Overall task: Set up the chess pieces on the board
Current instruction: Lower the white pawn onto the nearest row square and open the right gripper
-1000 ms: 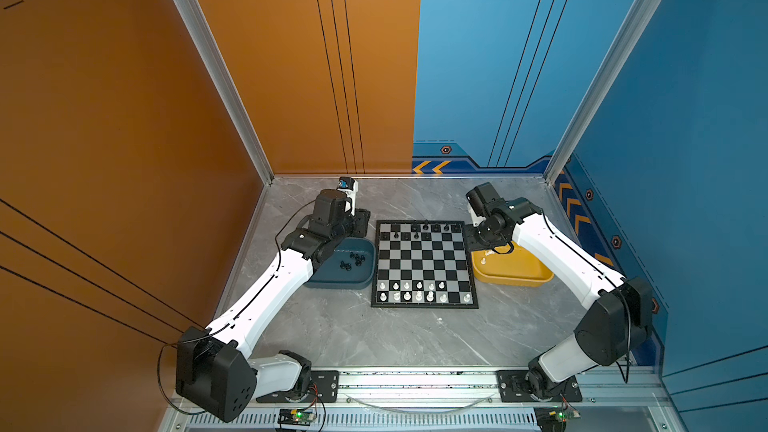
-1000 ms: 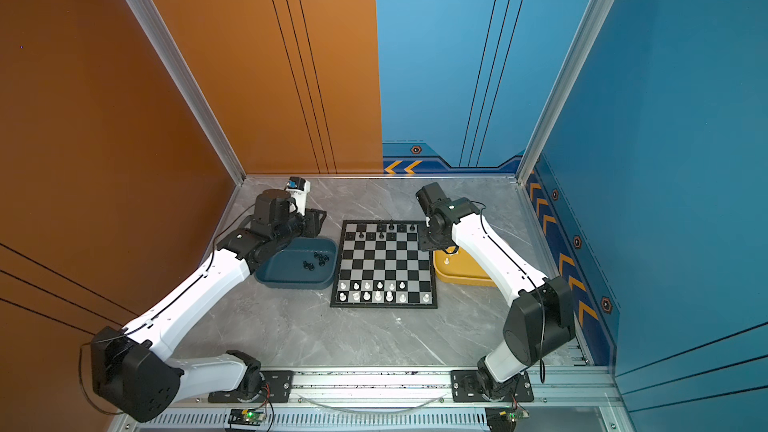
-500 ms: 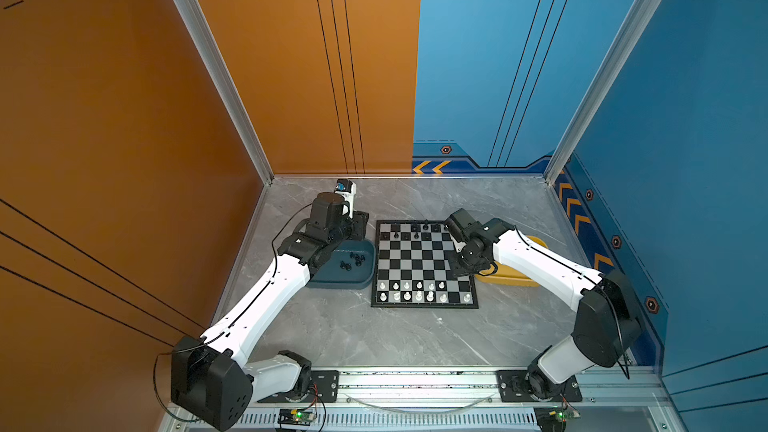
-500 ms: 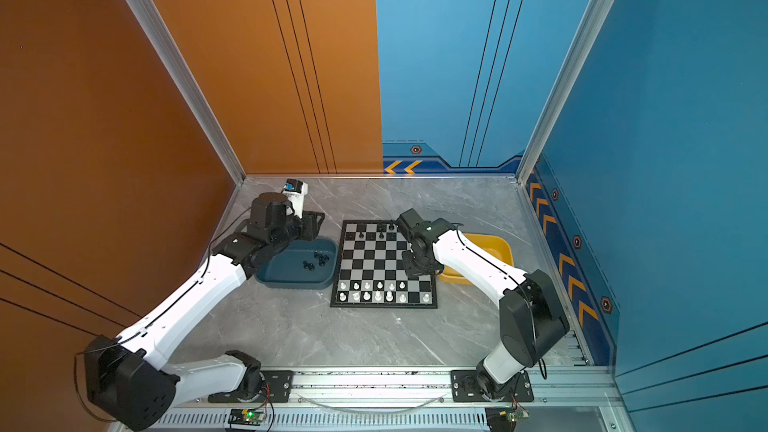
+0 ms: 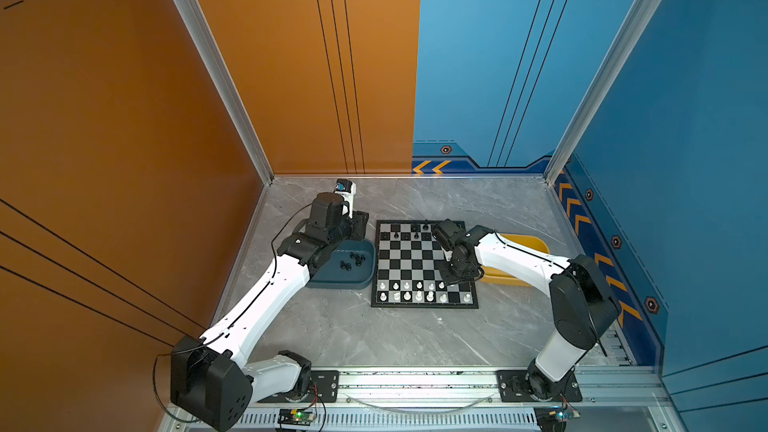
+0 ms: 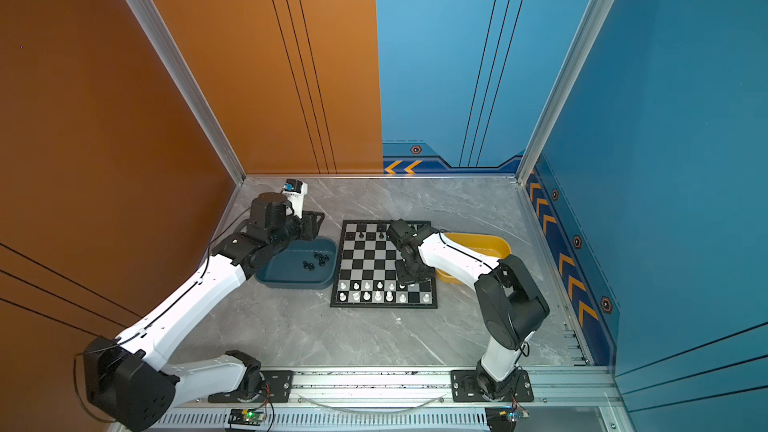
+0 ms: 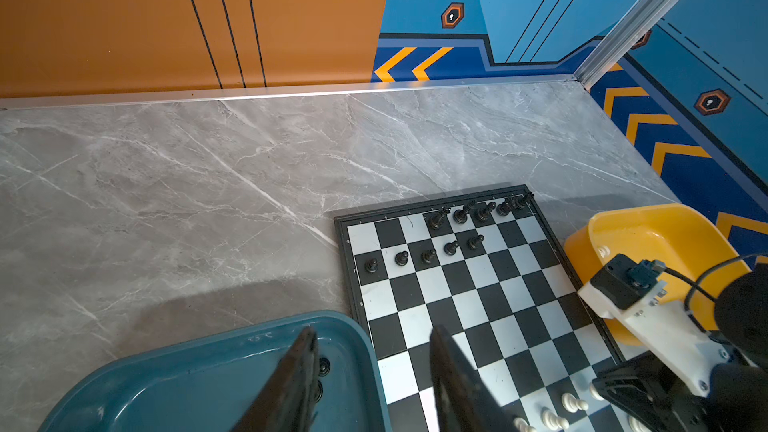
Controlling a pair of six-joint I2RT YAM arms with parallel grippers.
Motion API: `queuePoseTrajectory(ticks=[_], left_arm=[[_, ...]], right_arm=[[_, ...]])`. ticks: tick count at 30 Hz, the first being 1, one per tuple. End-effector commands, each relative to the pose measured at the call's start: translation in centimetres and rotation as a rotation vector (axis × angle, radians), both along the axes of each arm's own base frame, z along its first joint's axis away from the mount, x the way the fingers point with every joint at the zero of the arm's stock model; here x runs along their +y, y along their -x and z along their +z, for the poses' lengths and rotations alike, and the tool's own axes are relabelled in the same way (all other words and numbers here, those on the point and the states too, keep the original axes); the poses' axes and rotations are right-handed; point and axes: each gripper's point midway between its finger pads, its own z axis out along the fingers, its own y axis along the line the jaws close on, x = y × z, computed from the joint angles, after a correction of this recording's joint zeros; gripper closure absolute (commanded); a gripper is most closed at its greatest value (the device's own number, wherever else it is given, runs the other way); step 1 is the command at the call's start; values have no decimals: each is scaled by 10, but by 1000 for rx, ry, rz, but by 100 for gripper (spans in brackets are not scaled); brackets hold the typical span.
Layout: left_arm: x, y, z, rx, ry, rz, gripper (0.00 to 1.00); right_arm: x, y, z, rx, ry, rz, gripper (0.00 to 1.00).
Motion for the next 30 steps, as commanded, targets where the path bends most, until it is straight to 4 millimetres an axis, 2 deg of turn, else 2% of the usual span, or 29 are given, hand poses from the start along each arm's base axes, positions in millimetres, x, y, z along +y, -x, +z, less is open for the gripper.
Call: queuePoseTrajectory(ticks=[1,15,24,30], left_arm=[[1,1,2,-11,-5,7,54],[-1,0,2,-8,-1,-1,54],[0,1,1,-8,-5,3,54],[0,2,2,-11,-4,2,54]], right_arm=[[-4,3,-5,2,22,-18,100],[-6,6,-14,17,43,-24,99],[-5,11,-16,24,47,-23,81],[-3,7,-2,-11,22,-33,73]])
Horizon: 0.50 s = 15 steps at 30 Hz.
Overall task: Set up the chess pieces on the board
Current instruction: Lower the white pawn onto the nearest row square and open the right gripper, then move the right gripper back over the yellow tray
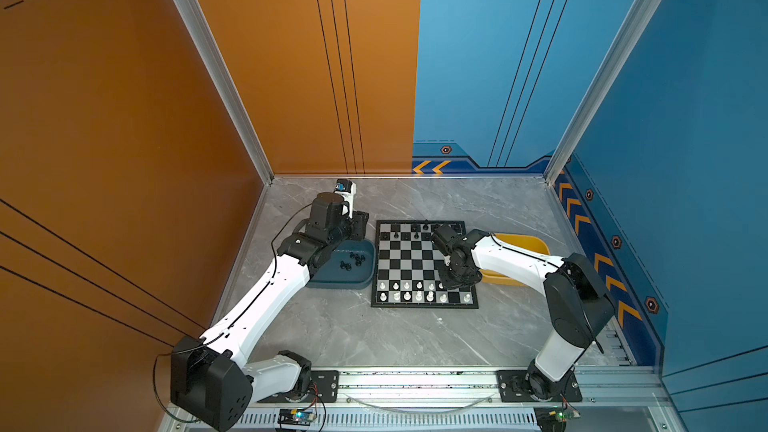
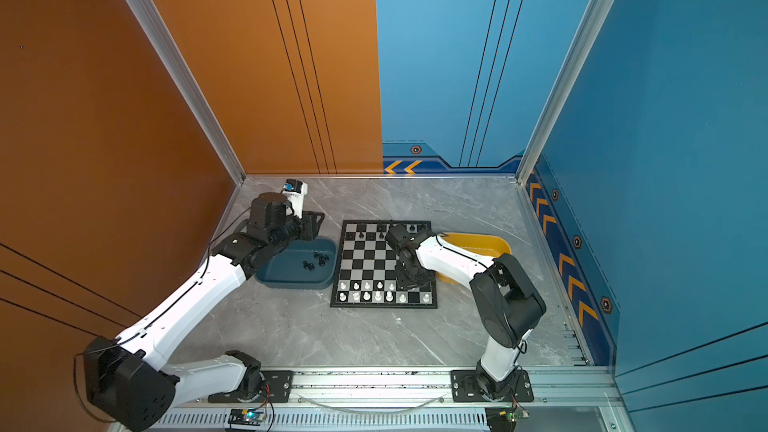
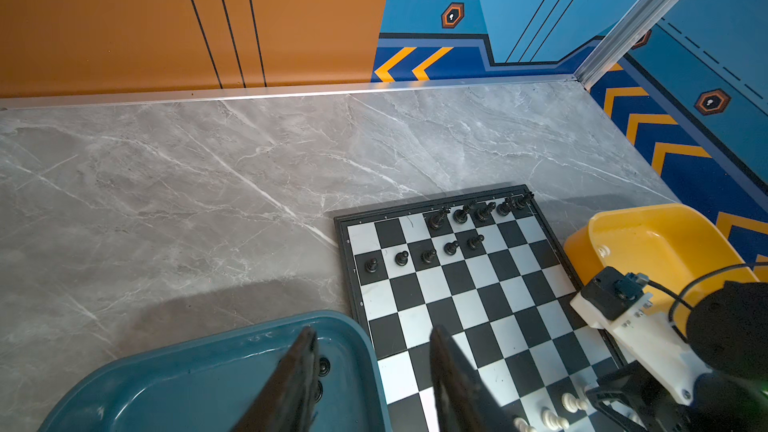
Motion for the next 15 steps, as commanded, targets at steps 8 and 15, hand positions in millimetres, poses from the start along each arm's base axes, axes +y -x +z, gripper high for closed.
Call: queuePoseTrajectory(ticks=[8,15], left_arm=[[1,3,3,-13,-6,5,54],[-1,0,3,-11,-5,4,54]], right_arm=[[-10,-18,71,-171,-26,-38,69],[-51,-33,111,-283,-38,-114,69]])
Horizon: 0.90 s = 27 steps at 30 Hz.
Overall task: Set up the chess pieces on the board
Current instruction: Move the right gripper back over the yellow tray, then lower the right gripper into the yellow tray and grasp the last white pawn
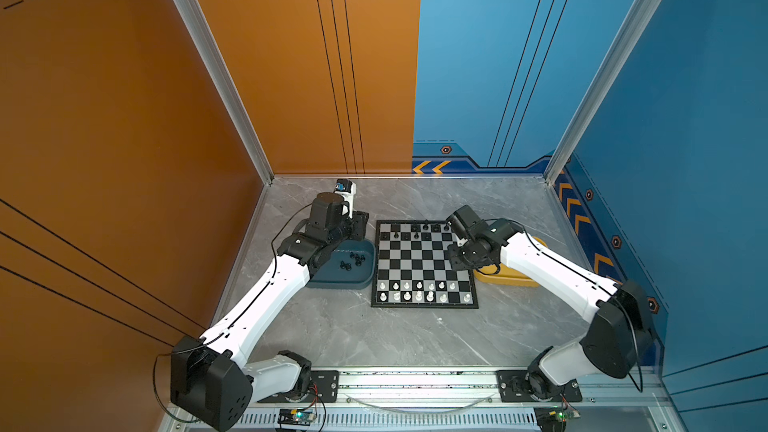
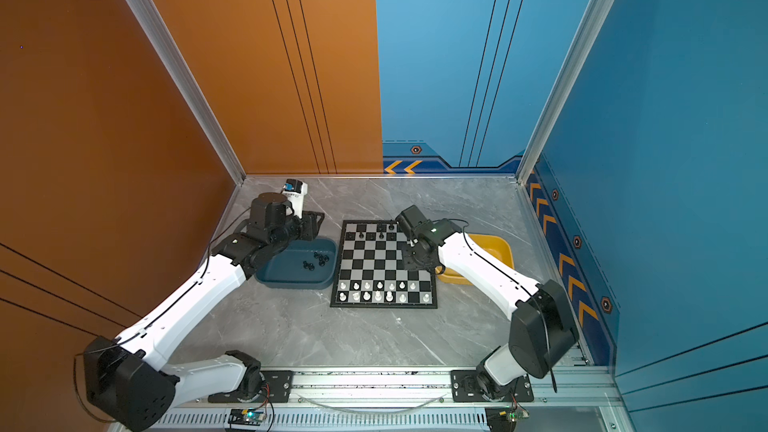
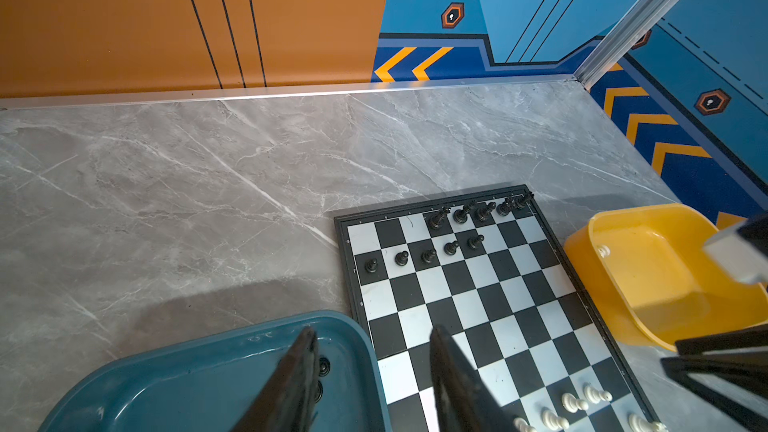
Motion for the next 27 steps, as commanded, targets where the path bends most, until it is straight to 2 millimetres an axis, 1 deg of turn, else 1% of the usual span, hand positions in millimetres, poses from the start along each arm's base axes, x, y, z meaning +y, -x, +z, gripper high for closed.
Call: queuePoseTrajectory(ticks=[1,3,5,7,13,17,22,27], left_arm=[[-2,-1,3,-10,-3,3,54],[-3,-2,2,-8,-5,0,54],[-4,-4,0,-1,-8,-2,54],[-6,-7,0,2,-9,-7,54],[-8,-12,1,3,-14,-9,54],[-7,-15,-1,11,-24,-4,54],[-6,-18,3,7,-27,-2,54],[-7,-20,3,11,-27,-1,54]], right_arm=[[-42,-3,5,-6,79,-63,69],[-67,-9,-5,16,95,-126,70],[-82,-14,-16,45,83,-169,70],[-90,-21,-28,65,66,-197,70],[-95,-42,-63,127,56,-218,70],[-93,-55,-79,161,51,-220,69],[-91,-68,-94,187,44,-220,69],[-91,-78,-101,190,26,-229,69]])
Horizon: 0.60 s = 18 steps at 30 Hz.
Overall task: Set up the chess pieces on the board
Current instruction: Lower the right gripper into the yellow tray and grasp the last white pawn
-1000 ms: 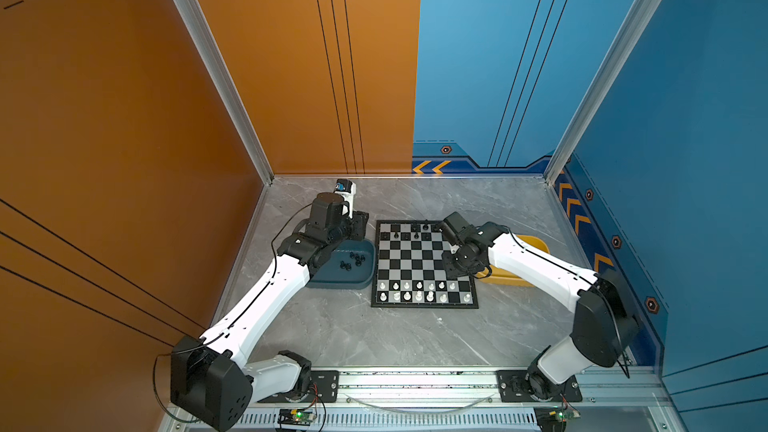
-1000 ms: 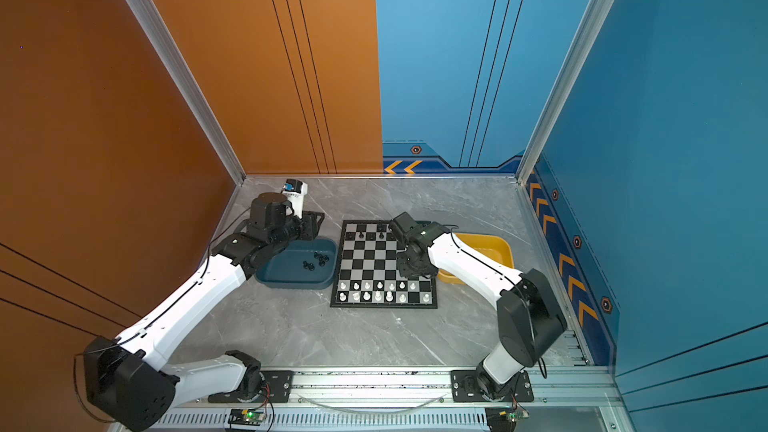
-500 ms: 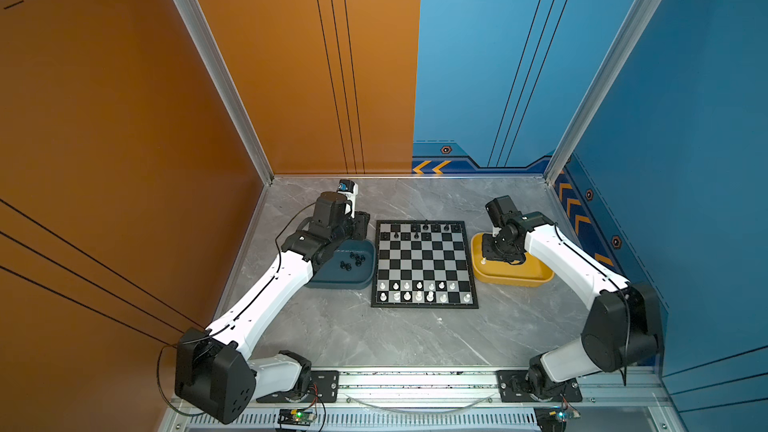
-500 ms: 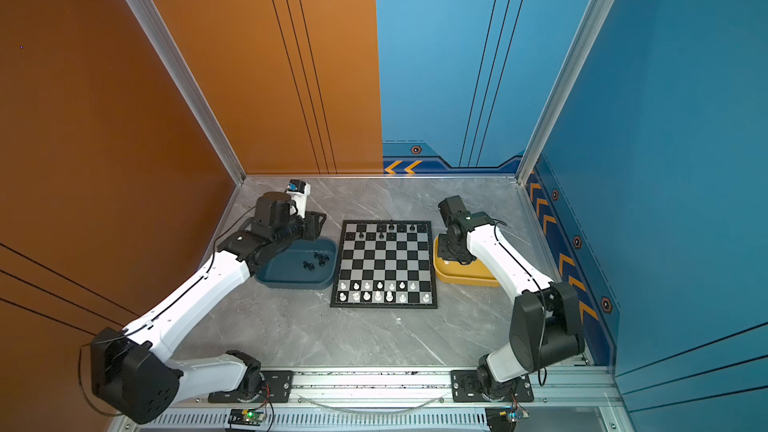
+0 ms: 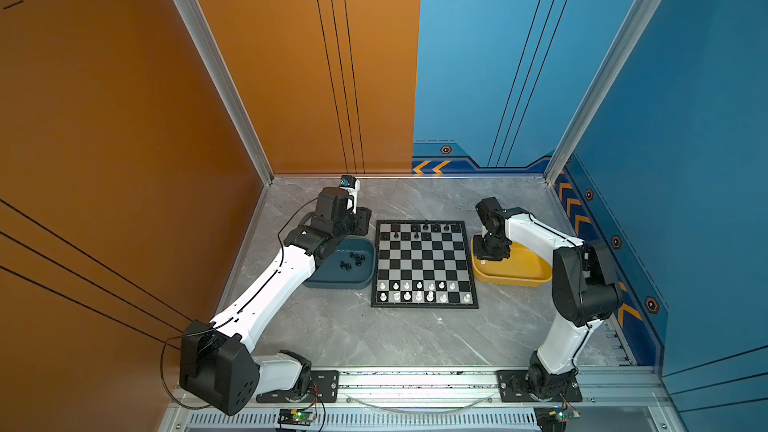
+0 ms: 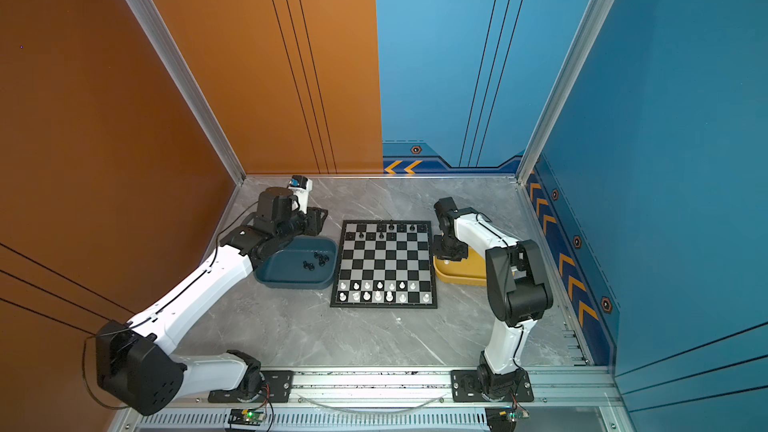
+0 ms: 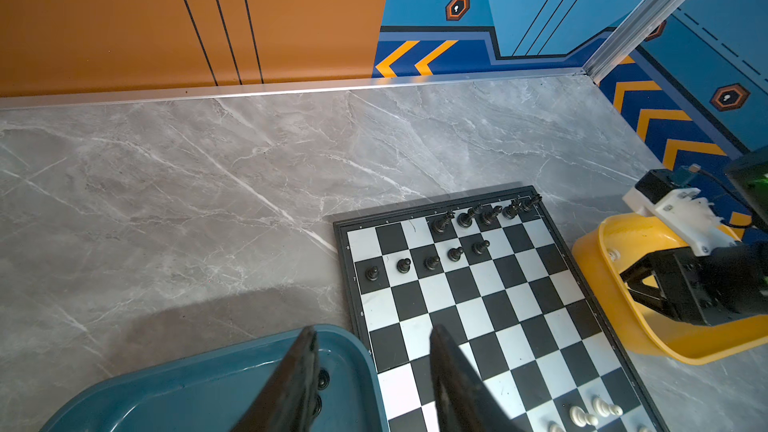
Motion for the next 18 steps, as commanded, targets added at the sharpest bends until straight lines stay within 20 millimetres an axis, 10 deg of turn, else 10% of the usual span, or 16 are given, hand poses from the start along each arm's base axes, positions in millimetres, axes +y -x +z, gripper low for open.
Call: queuePoseTrajectory(ticks=[1,18], left_arm=[[0,-4,7,-11,-15,0,54],[-1,-5,6,-4,-16,-1,54]], right_arm=[[3,-15,2,-26,-33,3,69],[-2,-10,-11,17,-40,-19,78]])
